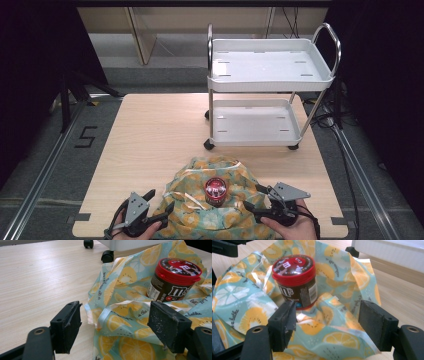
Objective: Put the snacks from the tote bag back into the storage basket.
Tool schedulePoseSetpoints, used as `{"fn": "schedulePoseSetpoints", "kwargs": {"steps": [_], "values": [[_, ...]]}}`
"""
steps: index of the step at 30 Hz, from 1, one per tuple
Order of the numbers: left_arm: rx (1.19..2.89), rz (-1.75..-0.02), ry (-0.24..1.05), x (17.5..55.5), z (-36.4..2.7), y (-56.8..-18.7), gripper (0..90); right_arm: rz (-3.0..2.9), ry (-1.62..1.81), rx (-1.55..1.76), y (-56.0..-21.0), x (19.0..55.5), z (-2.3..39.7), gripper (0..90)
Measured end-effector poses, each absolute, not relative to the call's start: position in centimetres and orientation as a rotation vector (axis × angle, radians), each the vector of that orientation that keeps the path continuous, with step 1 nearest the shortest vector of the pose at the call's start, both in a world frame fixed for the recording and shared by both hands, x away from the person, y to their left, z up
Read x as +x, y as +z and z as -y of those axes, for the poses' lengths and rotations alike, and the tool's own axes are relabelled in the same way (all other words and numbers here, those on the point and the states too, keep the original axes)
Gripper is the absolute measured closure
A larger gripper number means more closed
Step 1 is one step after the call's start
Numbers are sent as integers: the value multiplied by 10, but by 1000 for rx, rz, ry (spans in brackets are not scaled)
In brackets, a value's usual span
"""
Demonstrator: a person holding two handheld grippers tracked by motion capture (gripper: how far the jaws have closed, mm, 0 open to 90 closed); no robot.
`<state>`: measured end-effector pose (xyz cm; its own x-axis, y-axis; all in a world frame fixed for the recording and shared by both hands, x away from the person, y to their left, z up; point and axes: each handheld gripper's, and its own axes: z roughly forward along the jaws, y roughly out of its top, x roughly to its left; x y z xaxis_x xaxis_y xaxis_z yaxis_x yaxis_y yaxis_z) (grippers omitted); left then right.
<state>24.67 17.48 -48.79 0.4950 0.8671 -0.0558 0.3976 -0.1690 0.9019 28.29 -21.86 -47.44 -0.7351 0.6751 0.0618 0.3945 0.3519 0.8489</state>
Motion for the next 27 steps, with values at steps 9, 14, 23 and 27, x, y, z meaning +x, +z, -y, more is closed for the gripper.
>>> {"fn": "schedulePoseSetpoints", "kwargs": {"steps": [9,14,23,27], "values": [[1771,-1072,597,248,-175,-487,257,-2328,1375,909,-463,292,206,306],[1788,-1063,594,249,-173,-486,259,-2362,1354,852,-460,298,197,297],[1782,-1059,596,249,-172,-484,259,-2397,1355,818,-460,304,186,292],[1776,-1055,588,250,-170,-485,258,-2445,1356,823,-462,307,179,282]]}}
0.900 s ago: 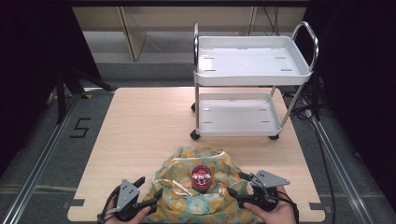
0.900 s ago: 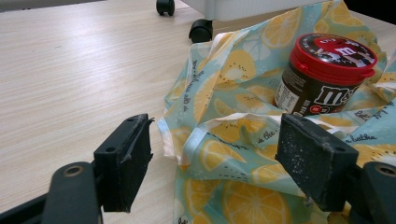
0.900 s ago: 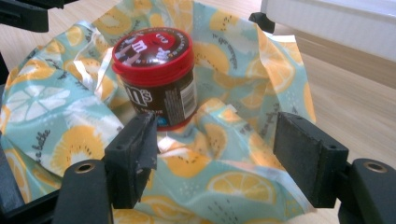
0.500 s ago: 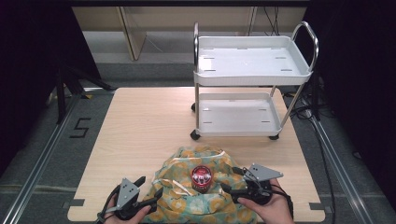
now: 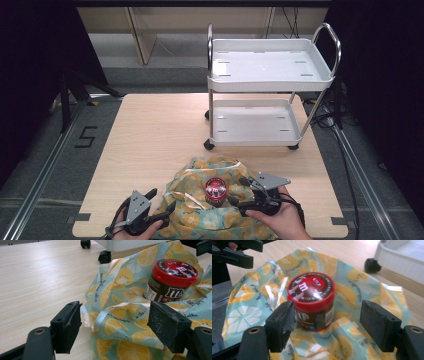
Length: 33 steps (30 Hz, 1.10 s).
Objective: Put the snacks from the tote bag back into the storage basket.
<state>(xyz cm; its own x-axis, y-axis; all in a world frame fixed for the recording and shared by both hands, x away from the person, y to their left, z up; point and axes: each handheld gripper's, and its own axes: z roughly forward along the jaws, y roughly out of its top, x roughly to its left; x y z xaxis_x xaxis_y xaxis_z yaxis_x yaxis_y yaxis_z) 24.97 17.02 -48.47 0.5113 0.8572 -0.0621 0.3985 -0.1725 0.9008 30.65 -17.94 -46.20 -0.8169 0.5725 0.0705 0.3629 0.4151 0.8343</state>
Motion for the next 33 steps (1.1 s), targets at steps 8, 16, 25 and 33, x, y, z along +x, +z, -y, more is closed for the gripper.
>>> {"fn": "schedulePoseSetpoints", "kwargs": {"steps": [8,16,25,33], "values": [[1793,-1061,596,249,-169,-484,258,-2491,1357,813,-464,314,164,255],[1784,-1060,580,250,-169,-485,258,-2516,1336,765,-469,321,152,242],[1786,-1060,584,249,-167,-485,257,-2548,1310,756,-475,326,143,223],[1800,-1057,588,249,-168,-485,257,-2552,1286,757,-480,330,134,216]]}}
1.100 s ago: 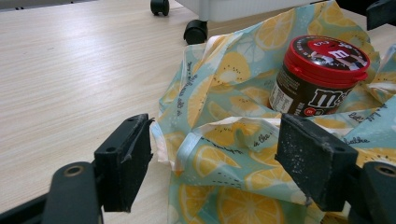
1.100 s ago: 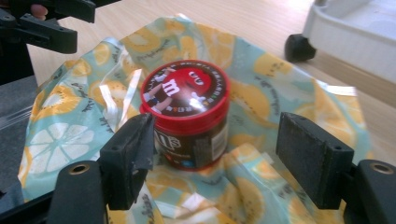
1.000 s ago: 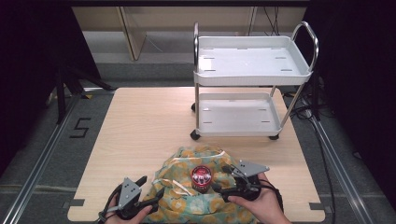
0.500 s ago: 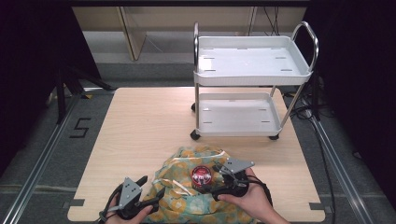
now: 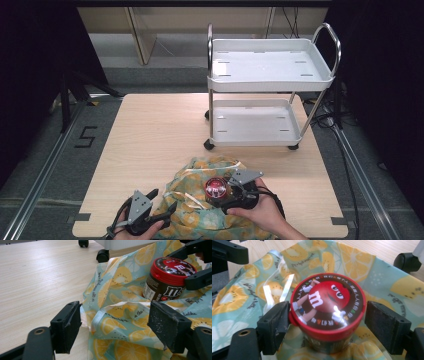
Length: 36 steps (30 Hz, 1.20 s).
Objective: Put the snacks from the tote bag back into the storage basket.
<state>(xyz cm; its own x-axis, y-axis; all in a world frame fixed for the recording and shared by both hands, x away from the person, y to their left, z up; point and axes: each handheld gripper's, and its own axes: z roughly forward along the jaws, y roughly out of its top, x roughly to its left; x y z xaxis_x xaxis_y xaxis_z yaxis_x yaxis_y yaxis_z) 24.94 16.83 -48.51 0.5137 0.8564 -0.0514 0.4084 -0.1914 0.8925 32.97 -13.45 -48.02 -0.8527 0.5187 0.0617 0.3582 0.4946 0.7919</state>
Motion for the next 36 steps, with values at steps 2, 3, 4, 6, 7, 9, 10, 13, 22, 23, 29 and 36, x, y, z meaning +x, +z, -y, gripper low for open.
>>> {"fn": "schedulePoseSetpoints", "kwargs": {"steps": [2,3,4,6,7,9,10,13,22,23,29,36], "values": [[1799,-1058,587,249,-168,-485,257,-2552,1287,772,-481,330,131,216],[1795,-1060,587,249,-168,-485,257,-2551,1290,772,-481,330,127,208],[1795,-1060,587,249,-168,-485,257,-2551,1290,772,-481,330,127,208],[1773,-1073,576,249,-167,-486,256,-2549,1289,760,-482,331,123,201],[1780,-1072,579,249,-168,-485,257,-2542,1288,755,-483,332,121,201],[1788,-1072,581,249,-169,-485,257,-2538,1285,751,-483,332,121,201],[1801,-1056,592,249,-170,-485,257,-2543,1283,752,-484,332,119,201],[1807,-1059,594,249,-170,-485,257,-2541,1279,755,-487,333,118,210],[1803,-1039,585,250,-169,-487,257,-2522,1284,757,-488,333,118,254],[1803,-1038,585,250,-169,-487,257,-2517,1276,728,-489,333,118,256],[1800,-1041,587,250,-168,-488,258,-2497,1254,691,-487,328,116,266],[1815,-1039,590,249,-168,-487,258,-2497,1266,680,-485,327,117,267]]}}
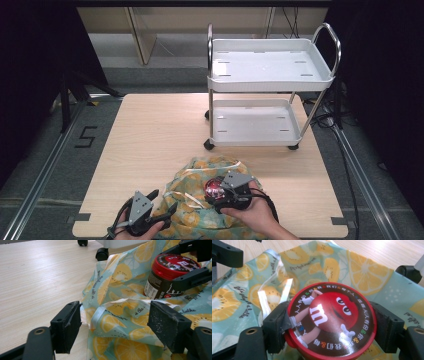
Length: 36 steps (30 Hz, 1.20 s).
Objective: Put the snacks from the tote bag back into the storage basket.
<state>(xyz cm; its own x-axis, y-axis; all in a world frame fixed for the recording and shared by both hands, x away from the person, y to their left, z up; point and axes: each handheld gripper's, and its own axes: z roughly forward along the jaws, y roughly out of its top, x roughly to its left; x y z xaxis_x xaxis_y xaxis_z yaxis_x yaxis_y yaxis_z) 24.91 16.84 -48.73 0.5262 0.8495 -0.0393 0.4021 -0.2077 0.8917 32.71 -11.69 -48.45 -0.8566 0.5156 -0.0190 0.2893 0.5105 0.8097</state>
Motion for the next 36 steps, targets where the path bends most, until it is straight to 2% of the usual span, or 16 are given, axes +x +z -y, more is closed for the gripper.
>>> {"fn": "schedulePoseSetpoints", "kwargs": {"steps": [36], "values": [[1771,-1050,608,250,-172,-487,259,-2411,1352,707,-453,327,129,268]]}}
